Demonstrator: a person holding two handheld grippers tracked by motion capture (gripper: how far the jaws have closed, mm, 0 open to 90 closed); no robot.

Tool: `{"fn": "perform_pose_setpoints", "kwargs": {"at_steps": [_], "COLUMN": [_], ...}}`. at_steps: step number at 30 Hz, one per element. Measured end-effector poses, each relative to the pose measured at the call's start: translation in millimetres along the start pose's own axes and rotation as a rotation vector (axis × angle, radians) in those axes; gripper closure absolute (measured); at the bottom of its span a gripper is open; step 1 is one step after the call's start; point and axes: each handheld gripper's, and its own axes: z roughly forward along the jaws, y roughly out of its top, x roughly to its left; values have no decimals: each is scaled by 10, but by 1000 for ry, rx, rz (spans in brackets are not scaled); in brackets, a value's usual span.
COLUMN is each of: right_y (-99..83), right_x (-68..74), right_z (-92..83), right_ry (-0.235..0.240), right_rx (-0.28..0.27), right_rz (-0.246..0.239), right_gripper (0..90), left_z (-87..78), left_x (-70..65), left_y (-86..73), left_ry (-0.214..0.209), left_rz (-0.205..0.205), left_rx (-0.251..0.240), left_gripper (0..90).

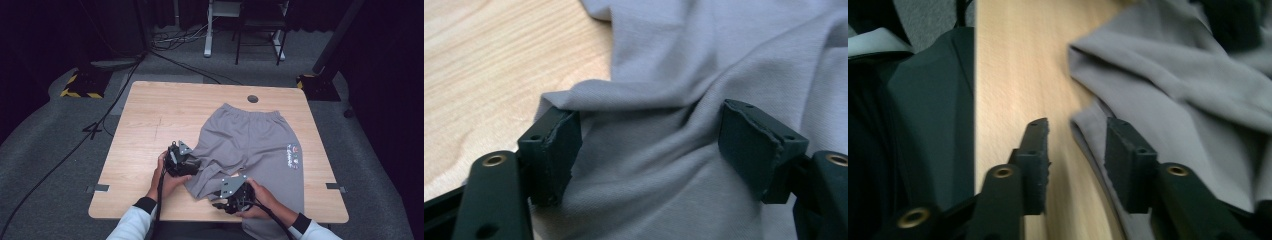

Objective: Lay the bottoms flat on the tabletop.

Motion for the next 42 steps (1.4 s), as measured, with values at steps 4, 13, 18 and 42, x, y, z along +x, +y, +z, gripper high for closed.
{"fn": "perform_pose_setpoints", "kwargs": {"at_steps": [4,13,18,42], "right_y": [72,100,162,-905], "right_x": [2,-65,-40,-1424], "right_z": [141,237,61,-628], "right_ry": [-9,-22,-7,-564], "right_rx": [21,8,-56,70], "right_rz": [-1,59,48,537], "right_gripper": [578,822,845,692], "left_z": [-163,-341,-339,-377], "left_x": [3,148,229,103], "left_y": [-17,-35,-55,-15], "left_ry": [10,49,80,42], "left_rz": [21,-26,-39,21], "left_rx": [-42,-86,-74,-102], "left_gripper": [240,248,258,274]}}
